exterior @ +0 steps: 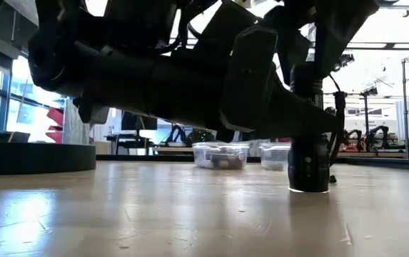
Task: Insert battery
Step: Close the lid of the black flashlight
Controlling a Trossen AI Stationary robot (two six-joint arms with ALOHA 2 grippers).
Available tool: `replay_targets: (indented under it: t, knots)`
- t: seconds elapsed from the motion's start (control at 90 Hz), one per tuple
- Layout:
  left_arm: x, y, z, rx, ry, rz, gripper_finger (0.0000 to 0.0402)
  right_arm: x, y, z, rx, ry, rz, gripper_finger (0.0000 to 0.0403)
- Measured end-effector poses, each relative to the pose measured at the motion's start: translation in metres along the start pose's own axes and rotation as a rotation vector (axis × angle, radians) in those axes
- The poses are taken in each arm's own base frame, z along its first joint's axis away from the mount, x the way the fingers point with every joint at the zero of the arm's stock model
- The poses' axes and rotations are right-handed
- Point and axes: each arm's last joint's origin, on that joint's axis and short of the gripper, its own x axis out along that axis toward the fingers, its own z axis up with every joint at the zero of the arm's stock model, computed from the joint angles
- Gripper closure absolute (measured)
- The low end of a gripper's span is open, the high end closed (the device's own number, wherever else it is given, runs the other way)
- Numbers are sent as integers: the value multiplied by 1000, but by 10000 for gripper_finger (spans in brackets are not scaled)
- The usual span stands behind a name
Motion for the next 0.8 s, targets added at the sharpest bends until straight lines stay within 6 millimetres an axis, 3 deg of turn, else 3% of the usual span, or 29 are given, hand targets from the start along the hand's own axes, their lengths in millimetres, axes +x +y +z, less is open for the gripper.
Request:
replay_targets:
  t: [0.367,0.578,0.8]
  knots:
    - [0,1,0,-4,0,17,298,0,2,0,418,-4,-87,294]
    - [0,1,0,-10,0,29,298,0,2,-1,862,-27,-130,305]
    - [0,3,0,-8,1,47,298,1,5,-1,1356,-76,-145,289]
